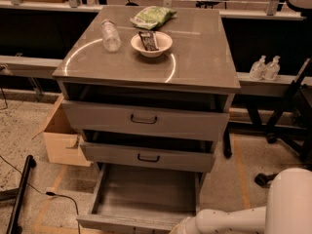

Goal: Close bottom drawer

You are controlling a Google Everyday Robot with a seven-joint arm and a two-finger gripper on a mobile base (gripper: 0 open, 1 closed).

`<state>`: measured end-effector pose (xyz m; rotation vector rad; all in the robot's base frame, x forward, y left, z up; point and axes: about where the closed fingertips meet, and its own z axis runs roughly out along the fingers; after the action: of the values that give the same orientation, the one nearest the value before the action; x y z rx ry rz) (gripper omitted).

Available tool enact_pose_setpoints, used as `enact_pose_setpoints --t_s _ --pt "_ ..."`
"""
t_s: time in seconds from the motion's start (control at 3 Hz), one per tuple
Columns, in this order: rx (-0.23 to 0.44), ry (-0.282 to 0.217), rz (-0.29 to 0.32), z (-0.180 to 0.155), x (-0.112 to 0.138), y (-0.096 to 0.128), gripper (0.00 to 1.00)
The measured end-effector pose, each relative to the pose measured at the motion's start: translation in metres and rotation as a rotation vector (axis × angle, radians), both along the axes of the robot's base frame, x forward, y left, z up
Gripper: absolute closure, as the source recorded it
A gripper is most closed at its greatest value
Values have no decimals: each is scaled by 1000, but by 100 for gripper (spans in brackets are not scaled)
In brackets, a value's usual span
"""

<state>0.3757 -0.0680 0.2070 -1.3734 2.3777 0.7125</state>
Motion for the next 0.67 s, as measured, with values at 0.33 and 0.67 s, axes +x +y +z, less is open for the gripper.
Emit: enact_pose_setpoints --t_s 0.33,0.67 --pt "-3 -68 56 -22 -4 9 100" --pt "-35 -164 98 -31 5 7 100"
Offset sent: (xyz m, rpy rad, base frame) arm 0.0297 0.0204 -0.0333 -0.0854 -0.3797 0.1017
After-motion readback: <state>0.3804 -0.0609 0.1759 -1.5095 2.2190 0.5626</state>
